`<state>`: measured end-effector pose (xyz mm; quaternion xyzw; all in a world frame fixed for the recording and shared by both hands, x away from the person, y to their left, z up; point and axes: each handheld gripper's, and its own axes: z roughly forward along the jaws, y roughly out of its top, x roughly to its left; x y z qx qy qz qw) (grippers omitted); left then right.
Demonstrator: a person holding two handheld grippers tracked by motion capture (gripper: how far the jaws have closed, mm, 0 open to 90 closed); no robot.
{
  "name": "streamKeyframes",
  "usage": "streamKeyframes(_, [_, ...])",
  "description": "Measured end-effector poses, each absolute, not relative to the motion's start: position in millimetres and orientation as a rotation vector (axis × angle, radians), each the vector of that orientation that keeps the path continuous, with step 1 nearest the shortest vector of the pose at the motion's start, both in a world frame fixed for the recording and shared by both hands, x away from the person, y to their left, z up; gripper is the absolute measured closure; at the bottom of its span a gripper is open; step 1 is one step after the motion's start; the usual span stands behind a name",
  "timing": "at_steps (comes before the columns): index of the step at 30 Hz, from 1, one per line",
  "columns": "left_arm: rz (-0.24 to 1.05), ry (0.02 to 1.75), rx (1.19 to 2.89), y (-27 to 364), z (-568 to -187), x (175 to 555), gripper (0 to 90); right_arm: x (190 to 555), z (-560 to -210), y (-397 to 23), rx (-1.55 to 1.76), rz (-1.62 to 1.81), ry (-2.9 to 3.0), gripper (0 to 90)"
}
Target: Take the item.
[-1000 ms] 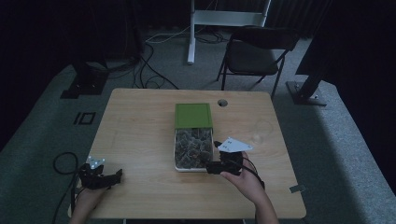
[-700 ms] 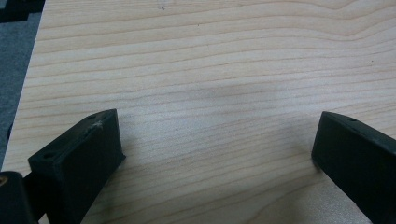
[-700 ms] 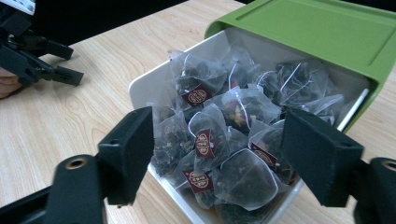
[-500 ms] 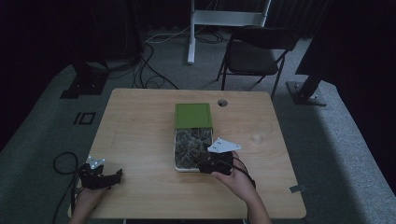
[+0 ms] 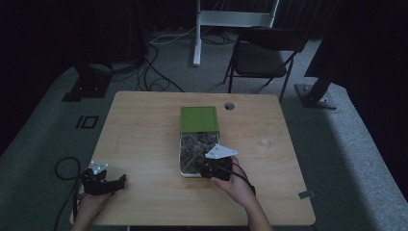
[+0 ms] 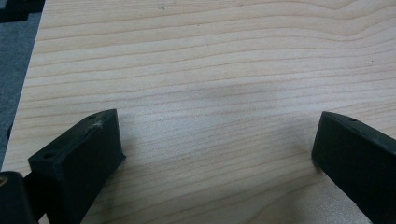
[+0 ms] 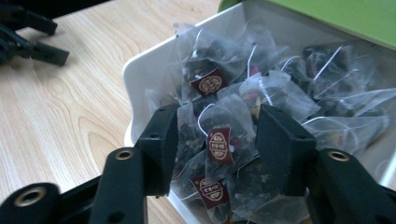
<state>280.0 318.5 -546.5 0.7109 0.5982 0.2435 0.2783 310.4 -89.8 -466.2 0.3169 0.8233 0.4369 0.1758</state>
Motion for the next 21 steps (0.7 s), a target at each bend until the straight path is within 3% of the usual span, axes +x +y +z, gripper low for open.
streamKeyframes(11, [0.654, 1.605, 1.908, 319, -547, 280, 2.2, 311, -476, -79, 0.892, 1.129, 2.332, 55.9])
streamKeyframes(21, [0.654, 1.606, 1.907, 319, -547, 280, 2.2, 313, -484, -78, 0.907, 1.076, 2.335, 70.1])
